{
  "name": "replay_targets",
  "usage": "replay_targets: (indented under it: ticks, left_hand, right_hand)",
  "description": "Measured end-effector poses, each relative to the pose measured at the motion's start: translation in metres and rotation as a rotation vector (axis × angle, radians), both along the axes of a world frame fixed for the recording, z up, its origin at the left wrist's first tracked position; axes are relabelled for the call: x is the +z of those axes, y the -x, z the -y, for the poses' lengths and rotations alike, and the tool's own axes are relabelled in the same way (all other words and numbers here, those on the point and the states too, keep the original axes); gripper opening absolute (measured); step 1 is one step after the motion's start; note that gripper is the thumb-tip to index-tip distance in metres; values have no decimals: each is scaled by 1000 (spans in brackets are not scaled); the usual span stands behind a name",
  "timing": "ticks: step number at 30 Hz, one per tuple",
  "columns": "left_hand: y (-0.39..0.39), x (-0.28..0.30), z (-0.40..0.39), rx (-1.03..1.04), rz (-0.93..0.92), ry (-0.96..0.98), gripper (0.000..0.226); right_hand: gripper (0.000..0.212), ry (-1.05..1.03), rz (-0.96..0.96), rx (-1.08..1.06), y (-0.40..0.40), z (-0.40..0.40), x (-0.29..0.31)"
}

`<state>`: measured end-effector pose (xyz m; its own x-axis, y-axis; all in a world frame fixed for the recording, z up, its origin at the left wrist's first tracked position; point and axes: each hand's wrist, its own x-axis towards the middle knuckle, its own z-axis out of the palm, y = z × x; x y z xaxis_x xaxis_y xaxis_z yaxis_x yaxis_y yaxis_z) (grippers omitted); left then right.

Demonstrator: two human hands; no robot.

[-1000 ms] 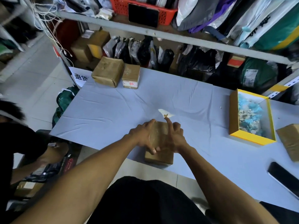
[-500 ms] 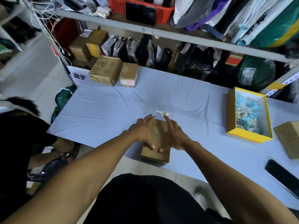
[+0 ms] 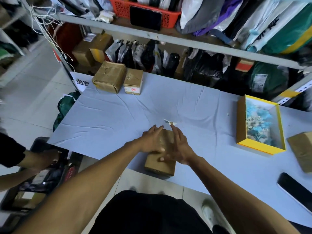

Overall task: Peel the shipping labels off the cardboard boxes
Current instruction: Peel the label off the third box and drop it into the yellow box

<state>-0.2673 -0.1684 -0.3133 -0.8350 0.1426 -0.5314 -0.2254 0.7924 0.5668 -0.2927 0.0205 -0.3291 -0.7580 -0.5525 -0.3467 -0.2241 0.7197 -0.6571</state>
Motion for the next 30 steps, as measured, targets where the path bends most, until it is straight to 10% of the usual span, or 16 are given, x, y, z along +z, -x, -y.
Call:
replay_targets:
  ticks: [4, 13, 16, 20, 30]
  left_hand:
    - [3, -14, 5, 76, -83, -113, 110]
    - [18, -36, -14, 595, -248, -413, 11]
    - [-2, -34, -8, 562, -220, -453, 34]
    - [-33, -41, 13, 182, -121, -309, 132]
    - [4, -41, 18, 3, -83, -27, 127]
  right_hand:
    - [137, 59, -38, -38, 7, 0, -9]
    - [57, 97, -289, -372, 29, 5, -22]
    - [99, 221, -102, -239, 14, -4, -16]
    - [140, 149, -23, -47, -9, -16, -17]
    - [88, 127, -134, -208, 7, -7, -9]
